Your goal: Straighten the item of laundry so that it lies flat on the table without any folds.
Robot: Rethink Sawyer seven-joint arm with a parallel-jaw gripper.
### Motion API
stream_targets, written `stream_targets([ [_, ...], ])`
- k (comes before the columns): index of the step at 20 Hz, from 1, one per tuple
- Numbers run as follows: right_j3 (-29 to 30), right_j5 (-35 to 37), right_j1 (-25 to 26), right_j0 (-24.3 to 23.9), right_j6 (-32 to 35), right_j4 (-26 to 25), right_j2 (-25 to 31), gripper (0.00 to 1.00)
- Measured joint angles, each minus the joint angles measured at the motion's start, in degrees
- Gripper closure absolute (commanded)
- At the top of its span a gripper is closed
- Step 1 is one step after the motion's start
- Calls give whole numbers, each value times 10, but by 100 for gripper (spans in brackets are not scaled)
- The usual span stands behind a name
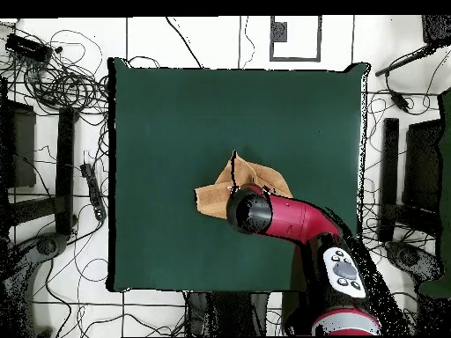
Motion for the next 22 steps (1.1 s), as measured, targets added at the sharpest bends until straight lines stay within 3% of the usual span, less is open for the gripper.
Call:
stream_targets([
  [8, 0, 0, 0, 1, 0, 0, 0, 0],
  [9, 0, 0, 0, 2, 0, 0, 0, 100],
  [22, 0, 0, 0, 2, 0, 0, 0, 100],
])
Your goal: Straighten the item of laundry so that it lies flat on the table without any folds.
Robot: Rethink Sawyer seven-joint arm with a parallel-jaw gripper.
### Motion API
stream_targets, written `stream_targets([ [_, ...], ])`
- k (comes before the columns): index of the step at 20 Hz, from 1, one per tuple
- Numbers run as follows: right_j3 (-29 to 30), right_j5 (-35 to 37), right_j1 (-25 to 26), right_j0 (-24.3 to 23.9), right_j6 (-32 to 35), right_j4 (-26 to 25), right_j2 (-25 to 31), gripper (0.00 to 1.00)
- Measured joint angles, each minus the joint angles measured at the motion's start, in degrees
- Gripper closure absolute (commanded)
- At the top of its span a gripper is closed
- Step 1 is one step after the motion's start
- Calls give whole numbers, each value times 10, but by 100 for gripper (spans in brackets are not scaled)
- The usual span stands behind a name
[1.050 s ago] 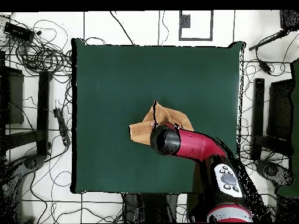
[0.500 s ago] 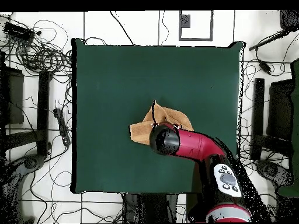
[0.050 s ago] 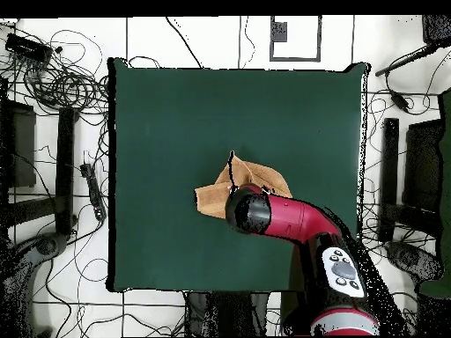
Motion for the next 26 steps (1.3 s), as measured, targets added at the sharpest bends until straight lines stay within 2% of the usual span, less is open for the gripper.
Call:
stream_targets([
  [26, 13, 0, -16, 26, 0, 0, -1, 100],
])
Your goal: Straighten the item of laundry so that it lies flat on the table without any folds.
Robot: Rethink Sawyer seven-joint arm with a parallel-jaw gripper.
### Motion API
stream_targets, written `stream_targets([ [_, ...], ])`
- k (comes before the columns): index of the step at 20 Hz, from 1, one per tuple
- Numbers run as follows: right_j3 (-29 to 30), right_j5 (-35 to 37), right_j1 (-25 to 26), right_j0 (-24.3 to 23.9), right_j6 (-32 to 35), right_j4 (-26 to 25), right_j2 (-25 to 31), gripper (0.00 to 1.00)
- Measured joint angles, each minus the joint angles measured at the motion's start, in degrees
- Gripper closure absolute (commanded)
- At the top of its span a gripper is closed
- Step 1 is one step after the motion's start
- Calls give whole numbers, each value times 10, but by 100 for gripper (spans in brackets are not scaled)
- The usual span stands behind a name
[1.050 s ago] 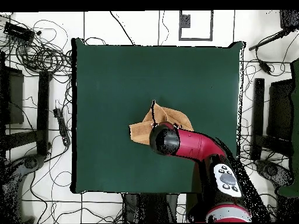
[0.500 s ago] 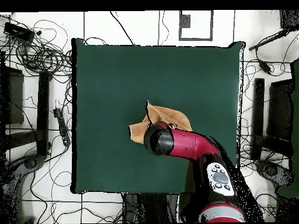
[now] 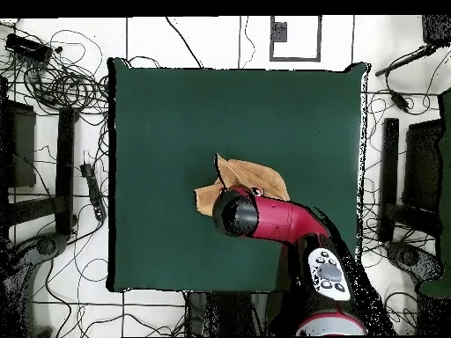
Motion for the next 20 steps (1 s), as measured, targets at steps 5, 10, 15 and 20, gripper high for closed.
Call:
stream_targets([
  [5, 9, 0, 0, -5, 0, 0, 0, 100],
  [10, 10, 0, 0, -6, 0, 0, 0, 100],
  [15, 10, 0, 0, -6, 0, 0, 0, 100],
  [20, 10, 0, 0, -6, 0, 0, 0, 100],
])
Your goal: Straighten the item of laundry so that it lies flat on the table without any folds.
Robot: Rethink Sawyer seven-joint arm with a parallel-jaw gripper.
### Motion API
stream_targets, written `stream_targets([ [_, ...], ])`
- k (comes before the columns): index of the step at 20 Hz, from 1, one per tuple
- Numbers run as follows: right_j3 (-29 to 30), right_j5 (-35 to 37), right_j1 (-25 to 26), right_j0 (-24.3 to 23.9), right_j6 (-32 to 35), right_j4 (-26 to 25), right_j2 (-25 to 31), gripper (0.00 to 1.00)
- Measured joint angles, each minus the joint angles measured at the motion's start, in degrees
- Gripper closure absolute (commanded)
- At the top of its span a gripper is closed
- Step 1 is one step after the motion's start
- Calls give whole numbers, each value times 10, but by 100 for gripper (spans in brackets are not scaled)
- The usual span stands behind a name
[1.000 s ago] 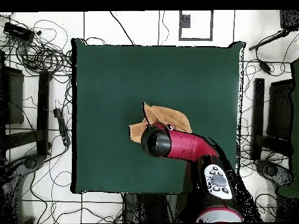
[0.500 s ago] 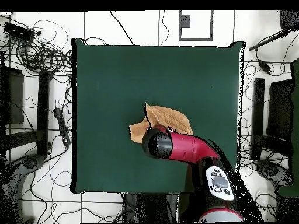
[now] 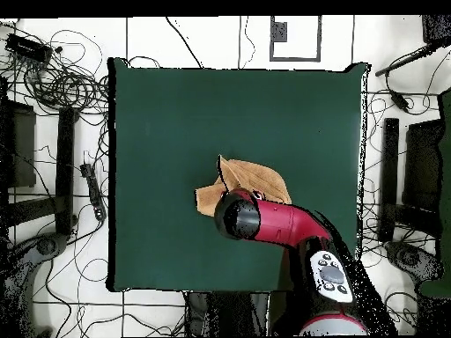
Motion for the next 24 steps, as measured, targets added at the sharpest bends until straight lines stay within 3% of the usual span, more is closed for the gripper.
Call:
stream_targets([
  [7, 1, 0, 0, -7, 0, -8, 0, 100],
  [24, 64, -70, -17, -74, 0, -100, -2, 100],
])
